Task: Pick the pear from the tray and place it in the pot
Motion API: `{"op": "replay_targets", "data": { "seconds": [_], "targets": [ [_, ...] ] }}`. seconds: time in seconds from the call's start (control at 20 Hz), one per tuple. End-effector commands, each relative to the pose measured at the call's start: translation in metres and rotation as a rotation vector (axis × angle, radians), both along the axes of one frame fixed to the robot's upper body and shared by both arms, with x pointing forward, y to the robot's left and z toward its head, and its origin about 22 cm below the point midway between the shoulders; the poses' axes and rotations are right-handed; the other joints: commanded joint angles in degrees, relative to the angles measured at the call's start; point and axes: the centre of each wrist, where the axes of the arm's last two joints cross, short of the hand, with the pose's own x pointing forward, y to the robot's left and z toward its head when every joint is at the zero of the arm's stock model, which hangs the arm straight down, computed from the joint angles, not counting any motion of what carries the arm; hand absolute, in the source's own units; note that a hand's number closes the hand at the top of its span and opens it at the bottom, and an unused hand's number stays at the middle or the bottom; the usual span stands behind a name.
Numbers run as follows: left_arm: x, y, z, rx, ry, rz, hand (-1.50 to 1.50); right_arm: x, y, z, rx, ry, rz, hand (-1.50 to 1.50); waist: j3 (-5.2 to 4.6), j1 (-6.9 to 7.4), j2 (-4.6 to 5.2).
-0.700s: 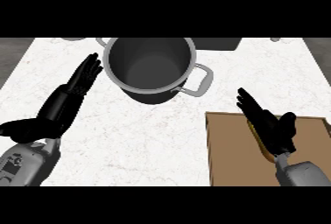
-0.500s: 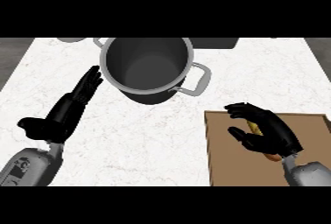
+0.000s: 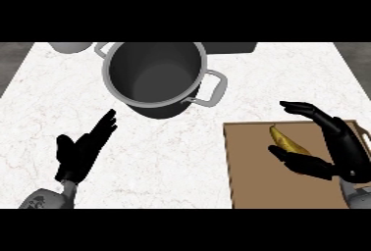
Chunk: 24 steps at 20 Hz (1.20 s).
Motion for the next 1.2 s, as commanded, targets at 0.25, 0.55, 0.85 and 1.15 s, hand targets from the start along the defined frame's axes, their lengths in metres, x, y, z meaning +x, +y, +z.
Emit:
{"op": "replay_targets", "data": {
  "seconds": [0.25,0.55,0.85,1.15],
  "targets": [
    [-0.006,-0.012,0.001,0.004,0.031,-0.014,0.0,-0.06,-0.042,0.046,-0.139,-0.019,0.027,-1.5,-0.19,1.32,0.16],
    [-0.001,-0.013,-0.005,0.005,0.047,-0.038,0.0,-0.071,-0.026,0.073,-0.21,0.211,-0.035,-1.5,-0.22,1.93,0.42],
    [0.005,-0.012,-0.001,0.019,0.039,-0.05,0.0,-0.04,-0.016,0.07,-0.214,0.433,-0.088,-1.5,-0.19,3.24,0.68],
    [0.016,-0.033,-0.012,0.013,0.041,-0.046,0.0,-0.03,-0.014,0.026,-0.483,0.617,0.022,-1.5,-0.15,2.83,0.85]
  ]
}}
